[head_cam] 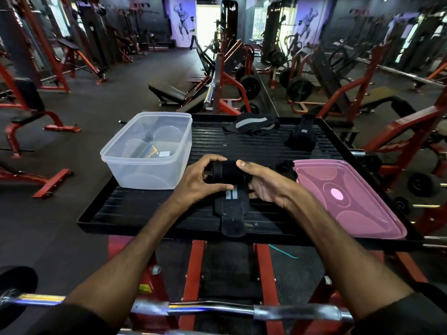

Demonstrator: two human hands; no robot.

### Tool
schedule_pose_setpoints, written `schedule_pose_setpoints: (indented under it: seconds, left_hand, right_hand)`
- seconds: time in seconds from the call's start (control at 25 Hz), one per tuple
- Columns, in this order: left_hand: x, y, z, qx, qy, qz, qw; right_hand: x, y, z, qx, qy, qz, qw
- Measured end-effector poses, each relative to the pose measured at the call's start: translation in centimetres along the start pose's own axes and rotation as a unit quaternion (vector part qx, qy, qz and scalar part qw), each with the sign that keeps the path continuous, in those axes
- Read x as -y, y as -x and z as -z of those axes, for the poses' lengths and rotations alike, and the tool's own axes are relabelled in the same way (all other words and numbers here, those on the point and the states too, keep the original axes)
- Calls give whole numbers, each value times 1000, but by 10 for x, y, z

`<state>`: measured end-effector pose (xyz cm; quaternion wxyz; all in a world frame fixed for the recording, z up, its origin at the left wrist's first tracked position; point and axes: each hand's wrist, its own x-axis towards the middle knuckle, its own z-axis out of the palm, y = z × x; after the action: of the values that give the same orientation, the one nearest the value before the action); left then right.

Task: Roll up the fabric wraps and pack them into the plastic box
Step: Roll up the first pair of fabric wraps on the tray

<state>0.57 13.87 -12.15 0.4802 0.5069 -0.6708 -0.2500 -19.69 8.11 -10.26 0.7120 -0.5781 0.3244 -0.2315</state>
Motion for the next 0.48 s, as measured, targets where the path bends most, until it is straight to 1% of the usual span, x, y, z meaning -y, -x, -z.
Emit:
schedule_pose_setpoints:
  seconds: [0.08,0.16,0.24,0.28,0.32,0.36,0.4,0.48]
  left_hand:
    - [0,-2,0,13,6,12,1000]
    - [-2,-5,2,55,68,72,994]
    - [-6,-6,8,137,151,163,965]
    - [-7,-5,11,172,175,199,949]
    - [-8,-4,11,187,183,216,941]
    - [-8,-4,9,181,171,217,944]
    - [-8,-4,6,155,150,200,956]
    - [-6,-3,-1,85,113,137,980]
  right_hand:
    - [0,-2,-1,-35,-15,34,999]
    - [-3,-5,1,-59,-22,81,995]
    - [-4,-5,5,-58,-31,114,991]
    - [-4,-4,7,-49,-35,125,990]
    - [-4,-3,8,-40,-35,135,989]
    - [-5,-3,8,-33,-30,142,989]
    - [-6,-3,7,-32,-23,146,989]
    - [-8,-5,8,-22,-30,146,989]
